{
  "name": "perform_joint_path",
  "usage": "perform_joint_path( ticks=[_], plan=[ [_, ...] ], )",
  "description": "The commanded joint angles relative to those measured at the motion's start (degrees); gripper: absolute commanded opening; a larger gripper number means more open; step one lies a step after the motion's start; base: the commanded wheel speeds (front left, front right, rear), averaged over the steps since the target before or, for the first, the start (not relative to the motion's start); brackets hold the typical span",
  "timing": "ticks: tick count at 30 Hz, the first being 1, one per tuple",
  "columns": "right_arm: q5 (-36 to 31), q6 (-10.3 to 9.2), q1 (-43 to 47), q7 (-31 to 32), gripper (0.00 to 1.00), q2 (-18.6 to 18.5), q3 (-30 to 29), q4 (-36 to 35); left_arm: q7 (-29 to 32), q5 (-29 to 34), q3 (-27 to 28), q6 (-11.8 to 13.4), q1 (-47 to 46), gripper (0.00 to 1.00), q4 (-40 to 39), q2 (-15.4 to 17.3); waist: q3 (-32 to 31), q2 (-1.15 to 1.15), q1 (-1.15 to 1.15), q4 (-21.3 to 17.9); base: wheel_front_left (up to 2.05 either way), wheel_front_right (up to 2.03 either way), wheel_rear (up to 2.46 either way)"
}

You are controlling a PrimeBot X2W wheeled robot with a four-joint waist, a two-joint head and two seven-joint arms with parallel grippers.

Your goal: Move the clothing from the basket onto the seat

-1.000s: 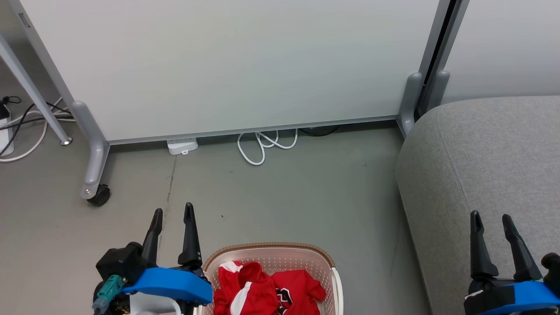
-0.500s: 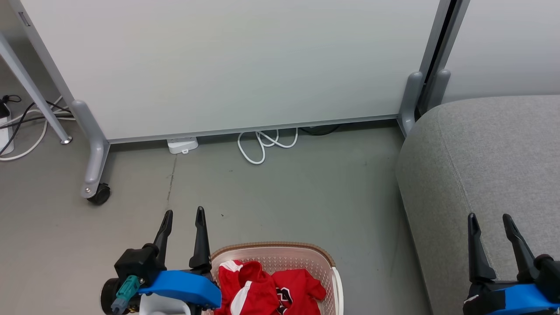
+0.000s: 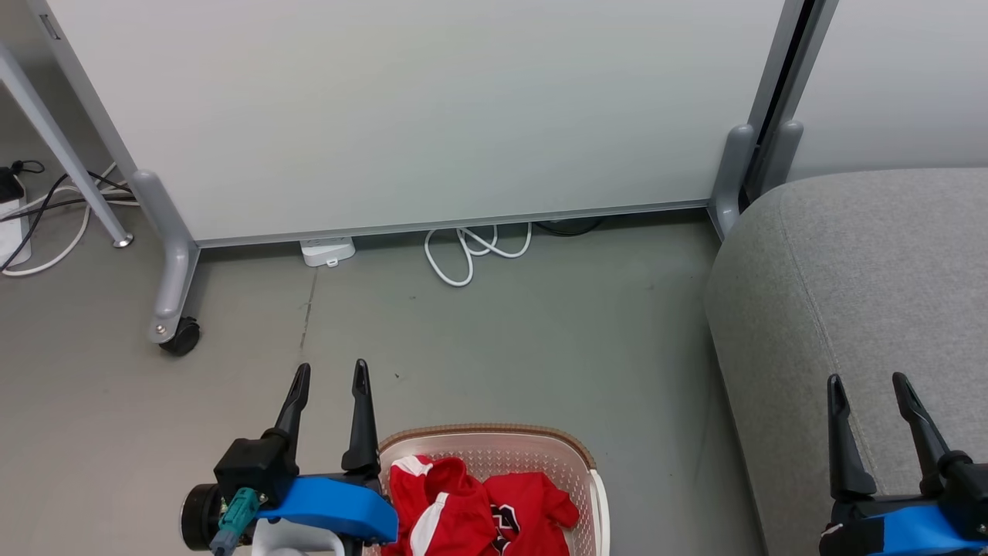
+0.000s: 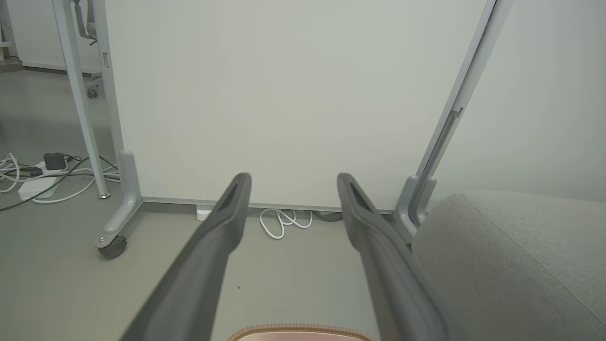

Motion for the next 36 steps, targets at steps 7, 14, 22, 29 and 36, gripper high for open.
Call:
perform_joint_path(
  ticks=[7,14,22,29,36],
  plan=[
    [-3.8,0.14,1.0,-1.4,1.0,-0.4,-0.4,-0.5,-1.2,1.9,-0.6,0.6,-0.5,1.0,-0.5,0.2,0.2,0.0,0.0,0.6,0.0,0.0,0.0],
    [-5.3,0.14,1.1,-2.0,1.0,-0.4,-0.4,-0.4,-1.6,2.2,-1.0,0.8,-0.5,1.0,-0.7,0.2,0.2,0.0,0.0,1.0,0.0,0.0,0.0],
    [-5.0,0.14,0.7,-2.2,1.0,-0.4,-0.2,0.1,-1.6,1.8,-0.9,0.6,-0.5,1.0,-0.9,0.2,0.1,0.0,0.0,0.9,0.0,0.0,0.0],
    [-4.8,0.13,0.6,-2.3,1.0,-0.4,-0.2,0.3,-1.6,1.8,-1.0,0.6,-0.4,1.0,-0.7,0.2,0.2,0.0,0.0,0.8,0.0,0.0,0.0],
    [-4.7,0.13,-0.2,-2.3,1.0,-0.3,0.8,-0.3,-1.5,1.9,-0.7,0.4,-1.0,1.0,0.0,0.2,1.7,0.0,0.0,-0.3,0.0,0.0,0.0]
  ],
)
